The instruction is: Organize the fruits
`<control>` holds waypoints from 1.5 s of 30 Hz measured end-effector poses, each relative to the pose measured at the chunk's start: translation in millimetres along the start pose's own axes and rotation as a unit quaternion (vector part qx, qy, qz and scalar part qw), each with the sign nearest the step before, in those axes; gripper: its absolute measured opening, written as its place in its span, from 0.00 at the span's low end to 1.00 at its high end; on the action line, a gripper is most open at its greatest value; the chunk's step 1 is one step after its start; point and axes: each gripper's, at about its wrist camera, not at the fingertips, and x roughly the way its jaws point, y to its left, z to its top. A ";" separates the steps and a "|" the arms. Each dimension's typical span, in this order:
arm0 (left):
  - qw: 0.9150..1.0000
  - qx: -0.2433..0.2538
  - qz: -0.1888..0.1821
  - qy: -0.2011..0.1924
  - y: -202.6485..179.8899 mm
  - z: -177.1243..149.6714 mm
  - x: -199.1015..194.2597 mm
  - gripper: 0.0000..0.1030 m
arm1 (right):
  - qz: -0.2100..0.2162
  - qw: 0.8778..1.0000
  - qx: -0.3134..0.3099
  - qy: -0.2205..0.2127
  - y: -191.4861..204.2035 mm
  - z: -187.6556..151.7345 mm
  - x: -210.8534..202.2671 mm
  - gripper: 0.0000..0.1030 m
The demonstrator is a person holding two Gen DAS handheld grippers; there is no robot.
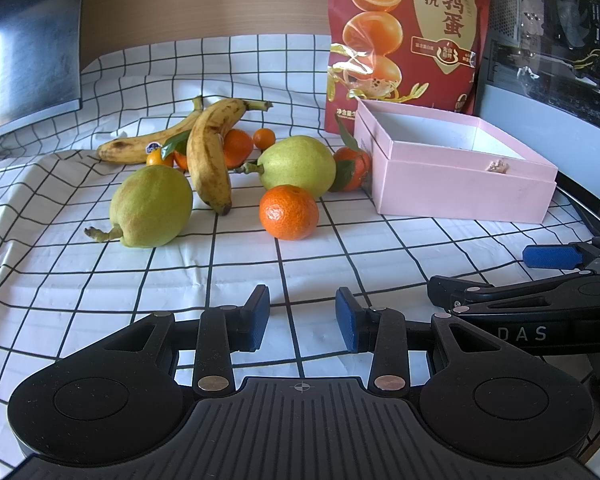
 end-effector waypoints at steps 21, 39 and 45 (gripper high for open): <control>0.985 -0.007 -0.139 0.100 77.1 52.8 -8.3 0.32 | 0.050 0.990 -0.043 0.122 -2.8 26.9 6.9 1.00; 0.990 -0.065 -0.089 0.085 141.7 151.3 36.7 0.32 | 0.028 0.989 -0.046 0.141 28.4 57.9 -16.6 0.87; 0.981 -0.121 -0.053 0.142 139.3 169.6 92.7 0.32 | 0.029 0.994 -0.050 0.090 41.6 76.7 -29.0 0.87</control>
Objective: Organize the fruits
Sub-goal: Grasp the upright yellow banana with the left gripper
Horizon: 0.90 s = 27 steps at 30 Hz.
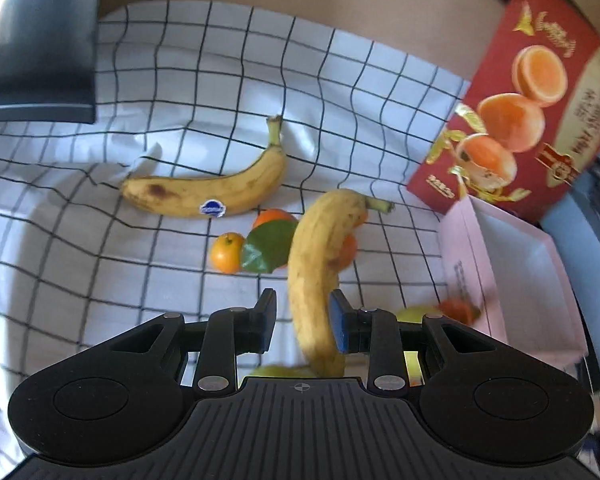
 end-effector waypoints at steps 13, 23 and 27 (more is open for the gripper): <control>0.995 0.058 0.076 -0.006 -26.2 16.0 46.4 0.33 | -0.036 0.999 0.023 0.003 -23.6 -18.5 -13.0 0.87; 0.998 0.027 0.048 -0.002 -25.9 16.8 48.8 0.32 | -0.048 0.998 0.035 0.021 -36.4 -26.4 -8.1 0.87; 0.998 0.016 0.056 0.000 -21.9 13.5 57.3 0.38 | -0.049 0.998 0.036 0.027 -38.8 -28.0 -5.0 0.87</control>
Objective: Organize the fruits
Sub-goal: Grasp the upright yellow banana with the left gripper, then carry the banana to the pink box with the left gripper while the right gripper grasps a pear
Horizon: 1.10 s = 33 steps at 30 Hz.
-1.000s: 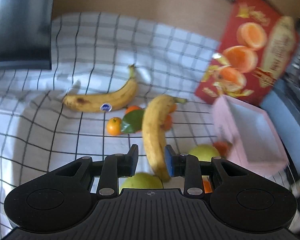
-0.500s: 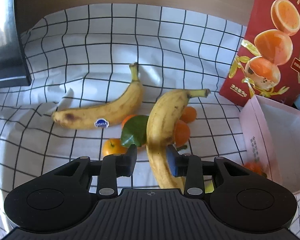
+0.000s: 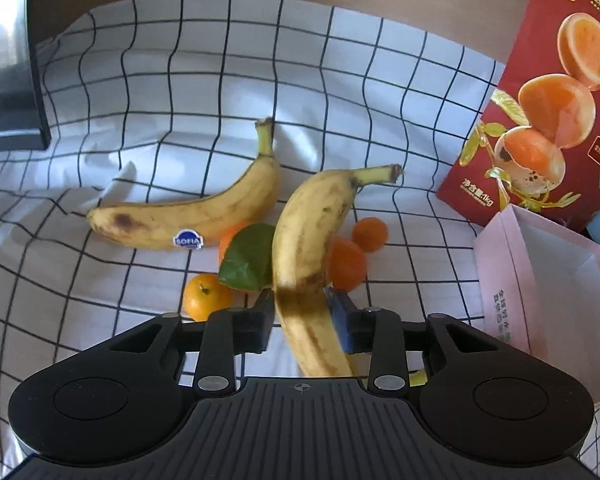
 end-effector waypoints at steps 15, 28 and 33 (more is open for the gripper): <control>0.998 -0.046 -0.032 0.000 6.4 -1.1 25.5 0.44 | -0.012 0.999 -0.018 0.027 -0.4 -4.2 13.0 0.87; 0.997 -0.044 -0.064 -0.003 4.8 -4.5 -13.9 0.39 | 0.001 1.000 -0.020 0.020 -0.4 0.1 16.2 0.87; 0.996 -0.023 -0.071 -0.042 2.4 -0.6 -51.0 0.39 | 0.024 0.999 -0.027 0.013 7.0 6.4 18.3 0.87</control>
